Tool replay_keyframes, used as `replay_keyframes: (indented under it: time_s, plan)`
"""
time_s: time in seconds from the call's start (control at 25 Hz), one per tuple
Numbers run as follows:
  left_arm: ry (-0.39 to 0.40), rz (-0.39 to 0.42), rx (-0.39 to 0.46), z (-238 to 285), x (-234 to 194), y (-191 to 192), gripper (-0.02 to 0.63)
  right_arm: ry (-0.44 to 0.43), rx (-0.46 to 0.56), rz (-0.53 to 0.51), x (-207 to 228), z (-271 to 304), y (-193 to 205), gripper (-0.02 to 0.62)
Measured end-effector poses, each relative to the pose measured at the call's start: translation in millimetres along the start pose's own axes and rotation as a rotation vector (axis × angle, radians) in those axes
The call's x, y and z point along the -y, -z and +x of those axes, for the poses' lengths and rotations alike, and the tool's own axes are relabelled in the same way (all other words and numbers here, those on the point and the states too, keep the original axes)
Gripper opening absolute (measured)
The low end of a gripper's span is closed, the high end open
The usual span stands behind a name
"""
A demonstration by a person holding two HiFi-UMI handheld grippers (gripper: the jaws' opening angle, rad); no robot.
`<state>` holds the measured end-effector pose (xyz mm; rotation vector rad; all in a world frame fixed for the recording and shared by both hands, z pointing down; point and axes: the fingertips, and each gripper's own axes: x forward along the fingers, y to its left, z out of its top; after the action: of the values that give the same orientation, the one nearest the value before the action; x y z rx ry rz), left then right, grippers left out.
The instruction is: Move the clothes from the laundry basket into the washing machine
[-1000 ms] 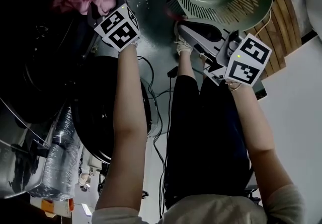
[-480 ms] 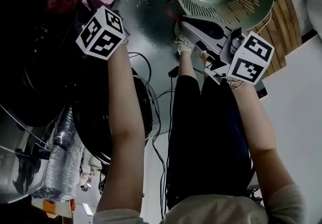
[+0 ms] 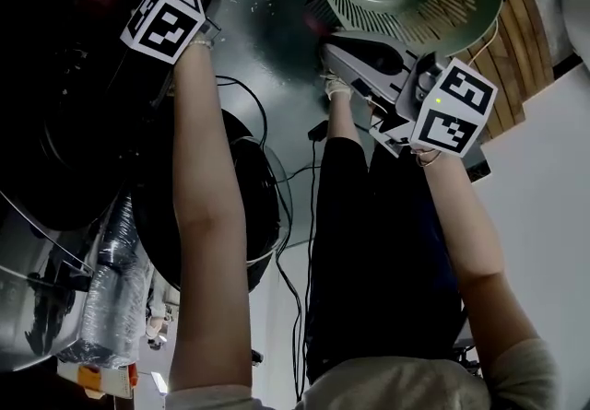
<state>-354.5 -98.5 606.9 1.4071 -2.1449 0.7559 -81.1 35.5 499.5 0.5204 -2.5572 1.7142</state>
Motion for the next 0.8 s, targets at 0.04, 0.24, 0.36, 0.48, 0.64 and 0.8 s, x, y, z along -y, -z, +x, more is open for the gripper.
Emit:
replay_keyframes:
  time_s: [0.04, 0.24, 0.36, 0.48, 0.64, 0.8]
  plan:
    - [0.011, -0.026, 0.009, -7.4, 1.1, 0.9, 0.164, 0.002, 0.001, 0.004, -0.1, -0.6, 0.8, 0.018]
    - [0.043, -0.063, -0.019, -40.4, 3.9, 27.3, 0.178, 0.022, 0.006, 0.009, 3.8, -5.2, 0.8, 0.018]
    - [0.077, 0.01, -0.092, -27.3, 10.0, 46.7, 0.107, 0.033, 0.013, 0.008, 8.3, -7.4, -1.6, 0.018]
    - [0.053, 0.052, -0.107, -2.2, 2.4, 39.6, 0.029, 0.038, 0.016, 0.008, 12.2, -7.0, -3.3, 0.018]
    - [0.008, 0.056, -0.061, 29.2, -13.9, 11.1, 0.029, 0.04, 0.01, 0.012, 16.4, -3.6, -4.0, 0.018]
    - [-0.02, 0.113, -0.028, 44.9, -20.8, -5.3, 0.029, 0.043, 0.006, 0.005, 19.1, -2.0, -6.9, 0.018]
